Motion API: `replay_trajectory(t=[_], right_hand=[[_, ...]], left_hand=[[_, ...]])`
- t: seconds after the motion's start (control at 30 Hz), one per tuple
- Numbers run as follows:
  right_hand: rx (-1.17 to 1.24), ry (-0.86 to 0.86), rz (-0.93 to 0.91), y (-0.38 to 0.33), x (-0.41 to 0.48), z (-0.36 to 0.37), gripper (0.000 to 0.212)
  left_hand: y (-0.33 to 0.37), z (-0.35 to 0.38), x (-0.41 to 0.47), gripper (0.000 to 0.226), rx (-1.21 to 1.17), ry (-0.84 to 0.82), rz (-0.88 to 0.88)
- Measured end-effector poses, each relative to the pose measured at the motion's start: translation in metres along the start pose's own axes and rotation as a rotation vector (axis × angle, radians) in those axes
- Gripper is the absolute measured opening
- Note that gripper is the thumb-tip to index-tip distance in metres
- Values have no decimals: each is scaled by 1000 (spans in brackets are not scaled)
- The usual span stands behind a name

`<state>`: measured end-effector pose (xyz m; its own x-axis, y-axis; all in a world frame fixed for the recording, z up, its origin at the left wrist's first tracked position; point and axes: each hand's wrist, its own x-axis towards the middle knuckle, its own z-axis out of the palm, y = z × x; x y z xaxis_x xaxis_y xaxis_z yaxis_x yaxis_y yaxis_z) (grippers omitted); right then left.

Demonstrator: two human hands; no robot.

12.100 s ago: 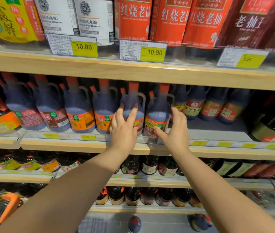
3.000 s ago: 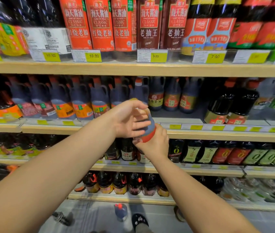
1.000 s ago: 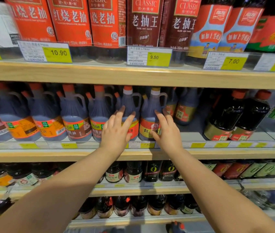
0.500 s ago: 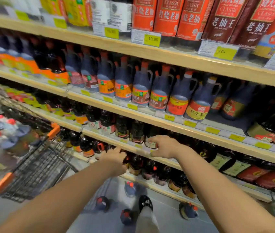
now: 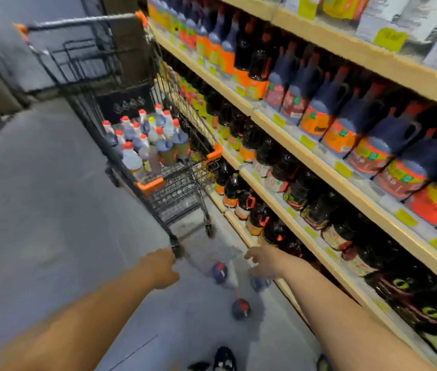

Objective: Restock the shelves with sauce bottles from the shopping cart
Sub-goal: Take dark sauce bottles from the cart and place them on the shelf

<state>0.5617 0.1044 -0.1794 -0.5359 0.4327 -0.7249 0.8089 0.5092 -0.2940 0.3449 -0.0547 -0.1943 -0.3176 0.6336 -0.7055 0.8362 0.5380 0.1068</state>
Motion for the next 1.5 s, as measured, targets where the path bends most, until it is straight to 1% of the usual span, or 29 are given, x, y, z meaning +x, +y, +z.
replay_trajectory(t=[0.1, 0.2, 0.27, 0.33, 0.43, 0.53, 0.63, 0.77, 0.83, 0.97, 1.03, 1.17, 1.3, 1.4, 1.5], right_hand=[[-79, 19, -73, -18, 20, 0, 55], [-94, 84, -143, -46, 39, -5, 55], [-118, 84, -204, -69, 52, -13, 58], [-172, 43, -290, -96, 64, -27, 62], [-280, -19, -381, -135, 85, -54, 66], [-350, -22, -355, -168, 114, -80, 67], [-382, 11, -314, -191, 145, -107, 68], [-361, 96, -218, -210, 180, -150, 88], [-378, 196, -178, -217, 191, -171, 93], [-294, 467, -136, -220, 213, -203, 88], [-265, 515, -124, -218, 227, -207, 86], [-221, 467, -89, -201, 276, -232, 83], [-200, 342, -90, -183, 336, -259, 79], [-175, 214, -68, -175, 380, -281, 75], [-143, 132, -68, -169, 418, -296, 72]], left_hand=[[-5, 11, -8, 52, -158, 77, -41], [-15, 17, -17, 58, -298, 154, -69], [-26, 14, -23, 59, -374, 214, -82], [-44, 4, -26, 59, -378, 263, -102], [-76, -23, -20, 61, -320, 282, -153], [-106, -58, -4, 65, -258, 260, -184], [-133, -96, 23, 74, -224, 249, -144], [-164, -151, 57, 87, -93, 280, -106], [-176, -179, 76, 91, -72, 317, -80], [-187, -227, 125, 84, -83, 414, 5], [-182, -239, 146, 83, -52, 415, 39], [-169, -264, 209, 83, -54, 364, 76], [-157, -280, 271, 70, 5, 279, 51], [-148, -289, 318, 66, -69, 156, -2], [-144, -292, 356, 65, -172, 69, -76]])
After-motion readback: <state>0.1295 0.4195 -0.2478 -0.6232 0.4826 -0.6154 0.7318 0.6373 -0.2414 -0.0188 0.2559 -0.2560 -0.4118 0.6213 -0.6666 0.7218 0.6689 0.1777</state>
